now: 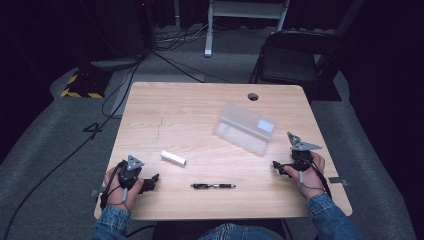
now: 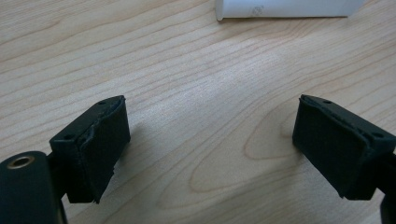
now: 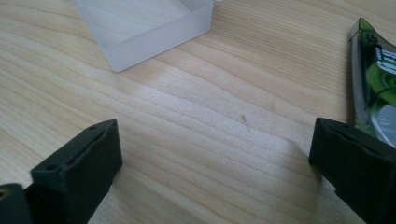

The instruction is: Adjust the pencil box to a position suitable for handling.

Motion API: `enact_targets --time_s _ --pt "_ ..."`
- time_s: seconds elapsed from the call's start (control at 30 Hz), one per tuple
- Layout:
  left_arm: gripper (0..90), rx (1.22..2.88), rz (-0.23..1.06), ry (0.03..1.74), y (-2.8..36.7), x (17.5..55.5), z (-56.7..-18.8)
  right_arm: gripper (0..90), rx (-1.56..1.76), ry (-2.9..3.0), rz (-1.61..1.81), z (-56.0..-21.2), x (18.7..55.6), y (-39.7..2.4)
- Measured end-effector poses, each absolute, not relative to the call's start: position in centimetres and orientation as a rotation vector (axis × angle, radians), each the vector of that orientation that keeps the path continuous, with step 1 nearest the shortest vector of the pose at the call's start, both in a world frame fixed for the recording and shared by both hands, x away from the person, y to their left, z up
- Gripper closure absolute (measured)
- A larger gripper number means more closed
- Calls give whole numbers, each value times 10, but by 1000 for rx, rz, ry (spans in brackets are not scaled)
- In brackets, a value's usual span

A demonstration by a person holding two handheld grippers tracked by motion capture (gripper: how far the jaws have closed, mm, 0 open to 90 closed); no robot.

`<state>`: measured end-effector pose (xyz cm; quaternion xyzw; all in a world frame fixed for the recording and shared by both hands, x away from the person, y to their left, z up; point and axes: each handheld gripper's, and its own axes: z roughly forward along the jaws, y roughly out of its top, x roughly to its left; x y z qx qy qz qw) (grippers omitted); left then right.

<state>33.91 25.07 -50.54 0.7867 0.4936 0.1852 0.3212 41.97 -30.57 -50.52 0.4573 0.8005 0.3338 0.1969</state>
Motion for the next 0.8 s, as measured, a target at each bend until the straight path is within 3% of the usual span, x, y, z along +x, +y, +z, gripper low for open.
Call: enact_targets --time_s 0.37,0.57,0.8 --pt "111 2067 482 1294 251 339 -506 72 1265 2242 947 -505 419 -306" --pt "105 2075 481 1290 251 340 -505 257 1239 2238 981 -503 417 -303" --pt "101 2075 478 1292 251 341 -505 283 1235 2203 1027 -491 421 -295"
